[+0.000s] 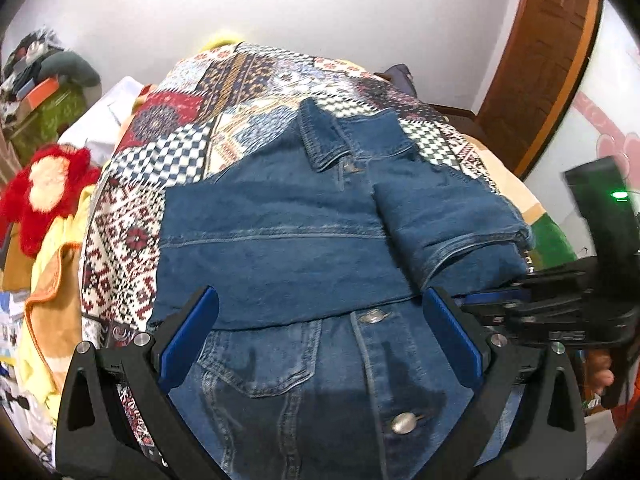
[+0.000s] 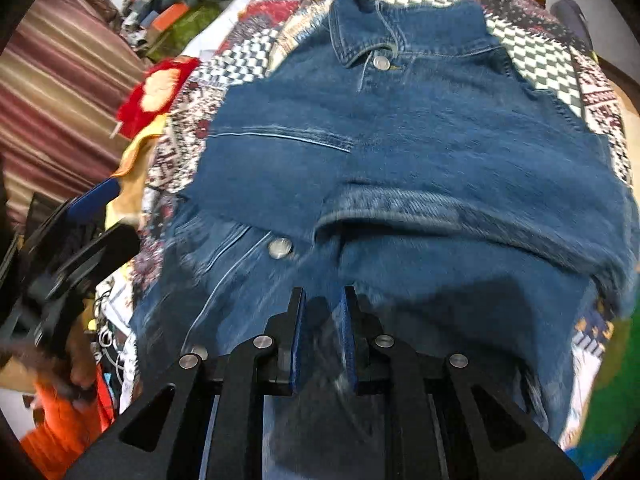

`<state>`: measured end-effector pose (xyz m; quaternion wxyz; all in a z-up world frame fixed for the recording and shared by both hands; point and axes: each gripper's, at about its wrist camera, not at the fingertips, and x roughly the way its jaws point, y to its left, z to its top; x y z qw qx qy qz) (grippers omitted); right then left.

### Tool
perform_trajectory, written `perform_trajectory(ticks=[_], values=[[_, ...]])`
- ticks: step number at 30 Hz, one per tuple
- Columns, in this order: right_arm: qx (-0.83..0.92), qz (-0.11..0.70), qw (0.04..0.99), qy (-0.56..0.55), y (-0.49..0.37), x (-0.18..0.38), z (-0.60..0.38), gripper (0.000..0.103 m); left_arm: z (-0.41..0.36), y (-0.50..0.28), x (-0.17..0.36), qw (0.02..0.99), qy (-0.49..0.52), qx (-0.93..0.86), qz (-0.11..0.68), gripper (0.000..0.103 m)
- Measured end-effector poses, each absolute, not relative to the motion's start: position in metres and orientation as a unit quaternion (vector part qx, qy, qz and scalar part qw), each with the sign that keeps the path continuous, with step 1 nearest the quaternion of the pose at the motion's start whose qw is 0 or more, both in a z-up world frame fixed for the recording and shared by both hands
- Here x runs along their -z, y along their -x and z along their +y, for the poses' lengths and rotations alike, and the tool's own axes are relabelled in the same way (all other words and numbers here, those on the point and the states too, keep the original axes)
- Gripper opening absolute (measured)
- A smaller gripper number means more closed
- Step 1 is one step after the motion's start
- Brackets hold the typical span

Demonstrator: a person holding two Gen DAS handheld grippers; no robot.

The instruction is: Fold large clothes

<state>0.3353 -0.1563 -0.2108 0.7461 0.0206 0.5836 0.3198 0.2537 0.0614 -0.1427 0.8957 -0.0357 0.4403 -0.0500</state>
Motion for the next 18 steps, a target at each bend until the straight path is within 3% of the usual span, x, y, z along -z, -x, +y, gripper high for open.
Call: perform_trajectory(ticks=[6,10,18], values=[[-0.273,0.502,0.816,-0.09,-0.329,0.159,-0.241,0.014,0.017,-0.27,0.122,0.901,-0.004,0.088,0.425,0.103],[-0.191,0.46,0.864,-0.069,-0.33,0.141,-0.286,0.014,-0.024,-0.291,0.12,0.895,-0.032,0.136,0.425,0.103],[-0.122,0.47,0.867,-0.11,-0.336,0.163,-0.354,0.014,-0.123,-0.345,0.183,0.828,-0.131,0.212,0.502,0.103]])
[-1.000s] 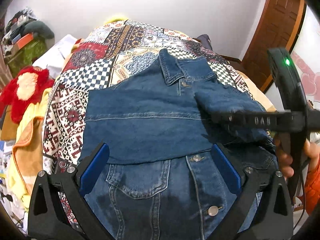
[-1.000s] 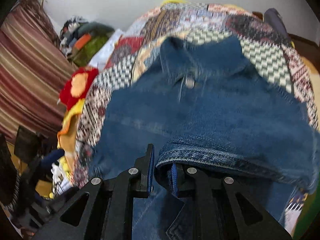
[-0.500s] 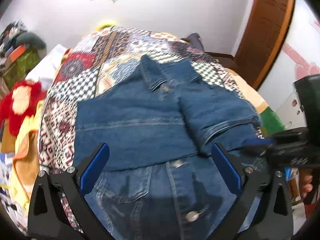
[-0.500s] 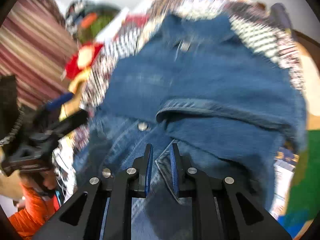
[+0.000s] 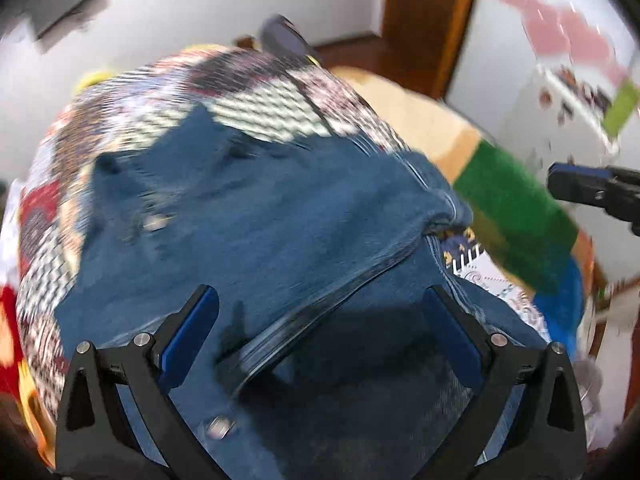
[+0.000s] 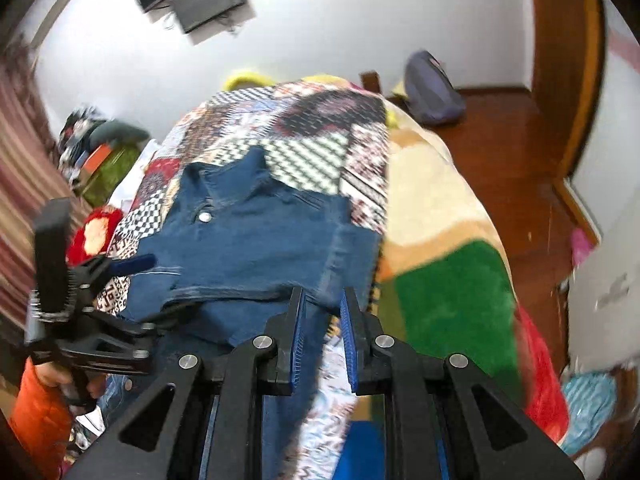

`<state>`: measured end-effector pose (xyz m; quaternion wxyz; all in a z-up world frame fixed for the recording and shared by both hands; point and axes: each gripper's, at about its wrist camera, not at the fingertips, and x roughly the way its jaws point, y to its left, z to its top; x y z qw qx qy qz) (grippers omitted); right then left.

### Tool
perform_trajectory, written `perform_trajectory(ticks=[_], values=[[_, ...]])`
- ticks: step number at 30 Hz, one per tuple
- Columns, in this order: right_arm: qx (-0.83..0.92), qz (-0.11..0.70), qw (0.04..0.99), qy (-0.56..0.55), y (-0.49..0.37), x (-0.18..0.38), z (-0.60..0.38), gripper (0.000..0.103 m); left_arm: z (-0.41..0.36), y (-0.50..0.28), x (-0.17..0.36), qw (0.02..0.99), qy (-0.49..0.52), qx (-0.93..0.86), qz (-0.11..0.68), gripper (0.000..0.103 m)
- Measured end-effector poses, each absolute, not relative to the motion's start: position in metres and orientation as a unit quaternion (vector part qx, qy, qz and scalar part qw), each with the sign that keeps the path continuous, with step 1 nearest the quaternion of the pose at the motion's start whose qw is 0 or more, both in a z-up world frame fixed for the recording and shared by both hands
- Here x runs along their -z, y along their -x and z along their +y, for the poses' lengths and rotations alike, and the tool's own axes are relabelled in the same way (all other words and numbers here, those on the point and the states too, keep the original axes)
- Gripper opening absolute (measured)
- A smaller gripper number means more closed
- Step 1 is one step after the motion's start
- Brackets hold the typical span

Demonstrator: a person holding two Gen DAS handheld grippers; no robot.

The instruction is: Fold large clothes

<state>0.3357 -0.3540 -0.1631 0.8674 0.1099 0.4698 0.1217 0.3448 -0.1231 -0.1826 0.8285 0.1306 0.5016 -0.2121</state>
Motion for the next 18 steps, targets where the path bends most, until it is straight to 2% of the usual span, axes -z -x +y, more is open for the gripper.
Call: perform_trajectory(ticks=[5,7,9,10,12,15,18], values=[[-0.111,0.504,0.846,-0.134,-0.34,0.196,-0.366,0.014,-0.153,-0.372,0.218,0.801,-0.156,0.222,0.534,0.101],[-0.112,0.51,0.843,-0.133,-0.337,0.204,-0.367,0.014,-0.156,-0.379,0.221,0.801,-0.154,0.225,0.533,0.093],[-0.112,0.518,0.837,-0.133,-0.339,0.212,-0.366,0.014,-0.159,-0.387,0.221,0.802,-0.152,0.224,0.533,0.078],[-0.113,0.521,0.836,-0.134,-0.338,0.214,-0.366,0.014,-0.16,-0.389,0.22,0.802,-0.146,0.227,0.532,0.074],[-0.115,0.525,0.832,-0.139,-0.34,0.219,-0.364,0.014,-0.155,-0.395,0.214,0.807,-0.122,0.232,0.528,0.053],[-0.122,0.528,0.828,-0.142,-0.341,0.221,-0.36,0.014,-0.149,-0.398,0.204,0.814,-0.103,0.237,0.521,0.029],[-0.128,0.529,0.827,-0.142,-0.345,0.22,-0.353,0.014,-0.138,-0.395,0.189,0.828,-0.1,0.233,0.499,0.019]])
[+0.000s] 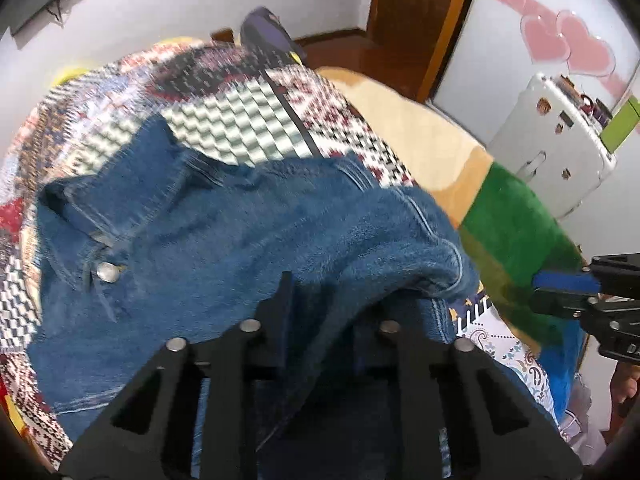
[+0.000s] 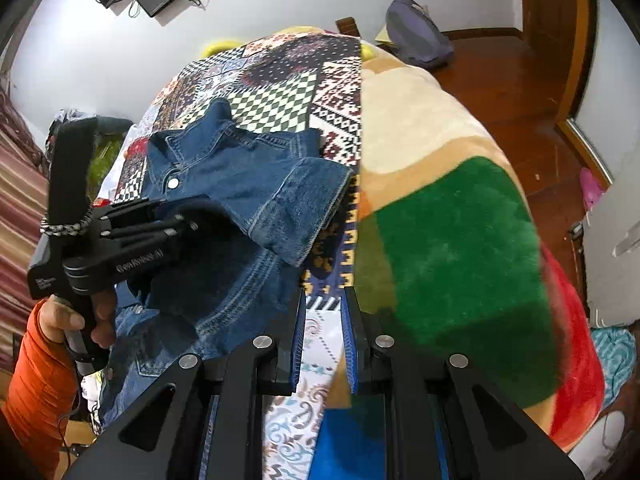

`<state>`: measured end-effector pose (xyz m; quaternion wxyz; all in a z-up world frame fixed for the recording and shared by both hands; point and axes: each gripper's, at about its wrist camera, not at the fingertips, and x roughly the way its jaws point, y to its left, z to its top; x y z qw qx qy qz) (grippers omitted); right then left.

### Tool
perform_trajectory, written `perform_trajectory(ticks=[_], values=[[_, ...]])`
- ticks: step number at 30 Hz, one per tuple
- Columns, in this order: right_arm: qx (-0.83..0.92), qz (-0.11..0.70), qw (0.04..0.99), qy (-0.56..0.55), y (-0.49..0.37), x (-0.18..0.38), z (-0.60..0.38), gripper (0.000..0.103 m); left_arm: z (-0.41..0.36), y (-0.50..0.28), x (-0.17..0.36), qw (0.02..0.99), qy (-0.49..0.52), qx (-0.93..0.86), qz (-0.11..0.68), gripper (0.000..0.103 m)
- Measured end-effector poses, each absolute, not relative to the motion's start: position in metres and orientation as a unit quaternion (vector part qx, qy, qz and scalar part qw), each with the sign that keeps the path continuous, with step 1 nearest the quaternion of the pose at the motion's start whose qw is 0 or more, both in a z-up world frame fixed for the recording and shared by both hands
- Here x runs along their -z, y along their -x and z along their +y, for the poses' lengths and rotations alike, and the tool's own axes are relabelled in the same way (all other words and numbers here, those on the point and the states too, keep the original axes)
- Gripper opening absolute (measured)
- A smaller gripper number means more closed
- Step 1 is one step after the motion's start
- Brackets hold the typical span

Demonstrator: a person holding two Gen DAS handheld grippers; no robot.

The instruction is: Fold large clothes

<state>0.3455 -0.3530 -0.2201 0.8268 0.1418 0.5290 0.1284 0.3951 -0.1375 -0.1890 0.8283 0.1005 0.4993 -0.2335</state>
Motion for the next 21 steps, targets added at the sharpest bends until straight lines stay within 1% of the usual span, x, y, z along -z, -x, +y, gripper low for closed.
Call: perform_trajectory(ticks=[2,3,5,7,10,14,17,21], values=[[-0.133,0.528,0.827,-0.14,-0.349,0.218,-0.347,0.014,-0.128,-0.392,0.178,0.84,-0.098,0.226,0.484,0.016],[-0.135,0.528,0.827,-0.139,-0.351,0.217,-0.344,0.014,-0.121,-0.392,0.171,0.846,-0.094,0.222,0.476,0.013],[-0.143,0.524,0.828,-0.137,-0.355,0.212,-0.335,0.014,-0.106,-0.391,0.158,0.858,-0.081,0.212,0.461,0.01],[-0.147,0.522,0.83,-0.131,-0.36,0.208,-0.327,0.014,-0.087,-0.392,0.145,0.869,-0.065,0.199,0.447,0.009],[-0.157,0.518,0.833,-0.117,-0.368,0.2,-0.309,0.014,-0.052,-0.388,0.126,0.888,-0.042,0.176,0.423,0.006],[-0.177,0.516,0.832,-0.102,-0.381,0.195,-0.281,0.014,0.003,-0.376,0.102,0.91,-0.021,0.133,0.391,0.006],[-0.183,0.522,0.829,-0.083,-0.391,0.197,-0.259,0.014,0.039,-0.369,0.098,0.915,-0.015,0.103,0.39,0.006],[-0.188,0.533,0.822,-0.072,-0.397,0.209,-0.24,0.014,0.06,-0.362,0.114,0.901,-0.032,0.096,0.422,0.007]])
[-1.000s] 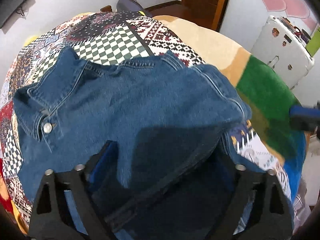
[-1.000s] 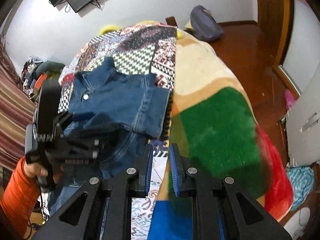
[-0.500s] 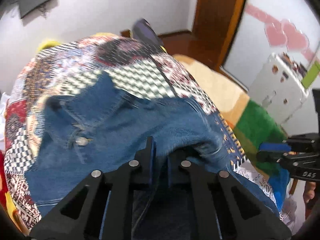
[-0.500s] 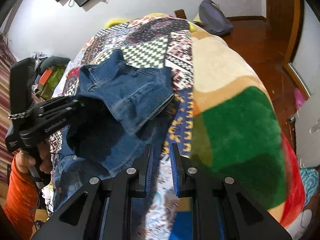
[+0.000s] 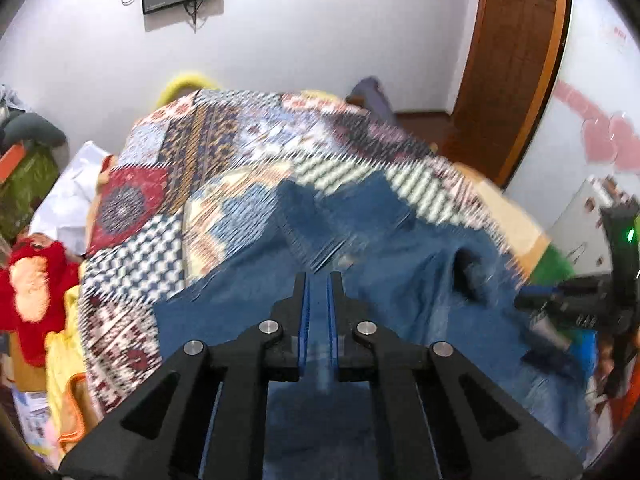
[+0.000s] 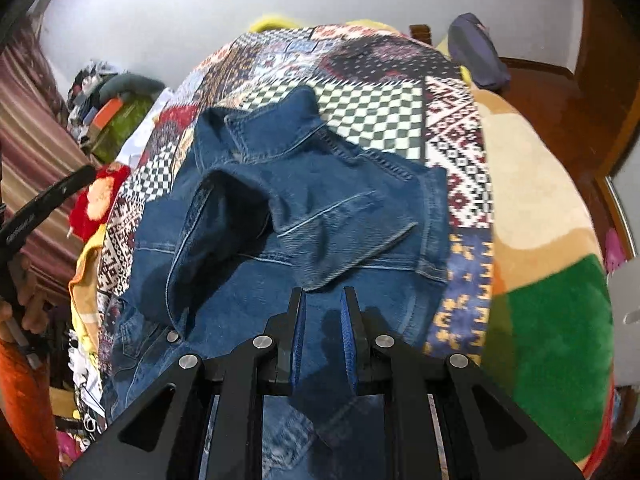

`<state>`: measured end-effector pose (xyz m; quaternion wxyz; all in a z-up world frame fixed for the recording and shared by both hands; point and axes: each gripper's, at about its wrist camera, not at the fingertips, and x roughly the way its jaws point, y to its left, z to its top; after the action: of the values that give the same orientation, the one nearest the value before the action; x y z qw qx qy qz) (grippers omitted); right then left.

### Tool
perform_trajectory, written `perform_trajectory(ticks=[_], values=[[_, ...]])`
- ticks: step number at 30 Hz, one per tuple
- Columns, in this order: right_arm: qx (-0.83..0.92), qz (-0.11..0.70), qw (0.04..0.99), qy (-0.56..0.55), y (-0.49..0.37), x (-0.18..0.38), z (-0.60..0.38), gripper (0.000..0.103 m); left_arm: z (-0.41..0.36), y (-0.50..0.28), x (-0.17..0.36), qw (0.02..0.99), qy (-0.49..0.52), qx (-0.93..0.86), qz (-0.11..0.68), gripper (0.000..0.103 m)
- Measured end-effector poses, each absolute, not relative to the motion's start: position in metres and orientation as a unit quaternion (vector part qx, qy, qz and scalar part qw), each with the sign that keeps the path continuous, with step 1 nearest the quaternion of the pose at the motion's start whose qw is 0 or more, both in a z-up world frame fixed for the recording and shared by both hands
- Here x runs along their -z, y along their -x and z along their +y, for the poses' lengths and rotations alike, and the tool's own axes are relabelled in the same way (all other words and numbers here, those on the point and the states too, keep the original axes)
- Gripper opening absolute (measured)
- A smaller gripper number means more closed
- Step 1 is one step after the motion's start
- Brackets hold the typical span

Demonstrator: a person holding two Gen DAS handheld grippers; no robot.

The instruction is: Fold large clothes

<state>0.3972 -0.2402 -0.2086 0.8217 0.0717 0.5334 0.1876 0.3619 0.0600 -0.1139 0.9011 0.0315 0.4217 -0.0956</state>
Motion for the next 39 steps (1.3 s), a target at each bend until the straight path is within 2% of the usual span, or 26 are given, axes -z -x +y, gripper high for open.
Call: perform_trajectory(ticks=[1,2,3,4,5,6,11,16,17,18,19,21,27,32,36,39], values=[[-0.189,0.539,0.817,-0.073,-0.399,0.214,-0.238,0.014,0.06,-0.361,0.119,0.896,-0.039,0.096,0.431,0.008],[-0.189,0.548,0.812,-0.072,-0.4,0.22,-0.236,0.014,0.057,-0.36,0.128,0.888,-0.046,0.102,0.446,0.016],[-0.187,0.555,0.807,-0.069,-0.401,0.225,-0.235,0.014,0.053,-0.36,0.133,0.882,-0.047,0.11,0.456,0.031],[-0.183,0.565,0.802,-0.063,-0.401,0.232,-0.234,0.014,0.048,-0.361,0.138,0.877,-0.05,0.118,0.462,0.041],[-0.181,0.57,0.799,-0.06,-0.4,0.237,-0.236,0.014,0.04,-0.36,0.143,0.875,-0.057,0.126,0.463,0.06],[-0.181,0.571,0.798,-0.061,-0.4,0.24,-0.238,0.014,0.034,-0.361,0.145,0.876,-0.066,0.13,0.461,0.071],[-0.175,0.574,0.794,-0.091,-0.4,0.242,-0.261,0.014,-0.017,-0.376,0.159,0.866,-0.097,0.168,0.461,0.084],[-0.173,0.576,0.793,-0.098,-0.4,0.244,-0.278,0.014,-0.055,-0.405,0.185,0.859,-0.133,0.161,0.468,0.083],[-0.174,0.576,0.793,-0.098,-0.399,0.245,-0.279,0.014,-0.064,-0.413,0.192,0.862,-0.167,0.135,0.459,0.079],[-0.173,0.575,0.794,-0.099,-0.398,0.246,-0.281,0.014,-0.067,-0.417,0.196,0.863,-0.186,0.122,0.454,0.07],[-0.173,0.575,0.794,-0.1,-0.398,0.247,-0.281,0.014,-0.07,-0.424,0.2,0.861,-0.199,0.114,0.454,0.065],[-0.177,0.577,0.791,-0.102,-0.399,0.252,-0.283,0.014,-0.068,-0.438,0.206,0.856,-0.18,0.118,0.47,0.041],[-0.185,0.58,0.789,-0.088,-0.398,0.261,-0.28,0.014,-0.028,-0.443,0.179,0.885,-0.108,0.084,0.445,0.014],[-0.186,0.575,0.793,-0.069,-0.397,0.261,-0.276,0.014,0.043,-0.426,0.163,0.895,-0.048,0.042,0.44,0.014],[-0.172,0.573,0.799,-0.068,-0.394,0.263,-0.274,0.014,0.081,-0.397,0.178,0.884,-0.014,0.036,0.466,0.021],[-0.162,0.574,0.8,-0.066,-0.393,0.266,-0.275,0.014,0.098,-0.372,0.197,0.878,-0.002,0.015,0.479,0.021]])
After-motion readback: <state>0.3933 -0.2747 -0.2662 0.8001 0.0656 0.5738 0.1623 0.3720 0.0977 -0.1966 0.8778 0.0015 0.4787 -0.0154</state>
